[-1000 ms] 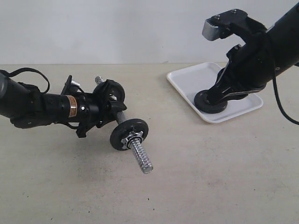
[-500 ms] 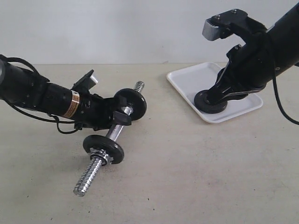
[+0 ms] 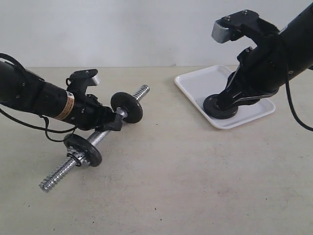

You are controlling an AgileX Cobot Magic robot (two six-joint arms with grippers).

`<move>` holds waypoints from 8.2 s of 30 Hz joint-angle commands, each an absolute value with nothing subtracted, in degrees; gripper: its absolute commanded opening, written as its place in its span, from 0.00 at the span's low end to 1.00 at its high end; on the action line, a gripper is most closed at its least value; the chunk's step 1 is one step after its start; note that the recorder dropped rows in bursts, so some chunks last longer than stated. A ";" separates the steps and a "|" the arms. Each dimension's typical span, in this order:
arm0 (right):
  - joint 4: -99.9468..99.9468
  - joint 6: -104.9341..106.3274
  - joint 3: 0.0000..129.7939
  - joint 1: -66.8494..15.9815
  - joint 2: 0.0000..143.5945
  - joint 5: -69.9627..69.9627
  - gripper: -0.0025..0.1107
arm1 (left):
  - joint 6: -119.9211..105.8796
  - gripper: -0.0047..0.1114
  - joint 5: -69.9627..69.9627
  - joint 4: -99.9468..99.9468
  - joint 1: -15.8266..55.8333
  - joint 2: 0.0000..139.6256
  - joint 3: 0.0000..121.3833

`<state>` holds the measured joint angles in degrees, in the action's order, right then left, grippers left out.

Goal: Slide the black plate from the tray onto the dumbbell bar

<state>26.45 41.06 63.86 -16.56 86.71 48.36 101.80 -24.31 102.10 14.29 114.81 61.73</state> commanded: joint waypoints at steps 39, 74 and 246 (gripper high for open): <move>26.31 41.10 63.97 -16.65 86.72 48.28 0.02 | 61.14 0.08 -19.47 99.95 14.27 107.17 59.06; 26.31 41.10 63.97 -16.65 86.72 48.40 0.02 | 97.25 0.08 -16.69 99.95 14.27 108.43 59.06; 26.53 37.75 63.97 -16.65 86.72 46.54 0.02 | 89.69 0.41 -27.56 87.54 13.90 78.22 57.57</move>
<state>26.45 37.87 63.86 -16.56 86.71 46.92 93.88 -27.61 94.67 14.07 78.67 58.28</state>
